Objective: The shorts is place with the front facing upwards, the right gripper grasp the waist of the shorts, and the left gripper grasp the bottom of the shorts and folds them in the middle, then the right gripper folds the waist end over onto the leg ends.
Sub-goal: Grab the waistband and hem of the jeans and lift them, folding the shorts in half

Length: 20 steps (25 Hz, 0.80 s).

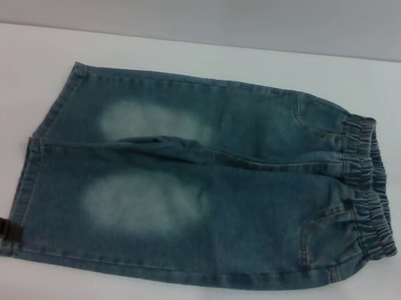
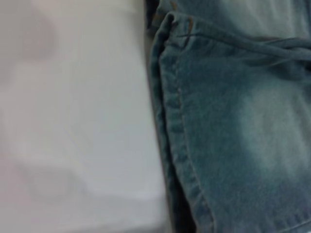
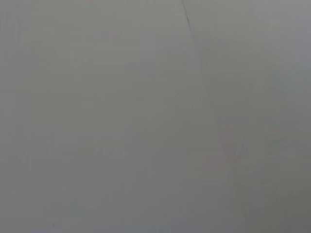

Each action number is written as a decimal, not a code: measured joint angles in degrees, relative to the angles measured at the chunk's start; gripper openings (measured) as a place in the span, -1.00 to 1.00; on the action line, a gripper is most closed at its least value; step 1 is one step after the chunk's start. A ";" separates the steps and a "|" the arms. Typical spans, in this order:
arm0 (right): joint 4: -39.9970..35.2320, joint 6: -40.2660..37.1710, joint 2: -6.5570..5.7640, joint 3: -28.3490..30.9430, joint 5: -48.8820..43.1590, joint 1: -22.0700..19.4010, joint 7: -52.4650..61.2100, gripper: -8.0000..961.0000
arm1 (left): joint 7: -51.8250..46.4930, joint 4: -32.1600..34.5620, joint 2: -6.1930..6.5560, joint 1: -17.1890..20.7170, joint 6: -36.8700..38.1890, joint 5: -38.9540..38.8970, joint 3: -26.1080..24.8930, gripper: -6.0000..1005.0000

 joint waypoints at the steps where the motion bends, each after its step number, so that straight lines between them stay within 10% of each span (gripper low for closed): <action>1: -0.02 0.00 0.00 0.00 0.00 -0.01 0.00 0.08 | -0.04 0.00 -0.12 -0.03 -0.01 0.38 -0.07 0.58; 20: -0.18 0.84 0.00 0.00 0.00 -0.01 -0.08 0.08 | 0.04 0.71 -1.92 -1.25 1.21 0.86 -0.05 0.57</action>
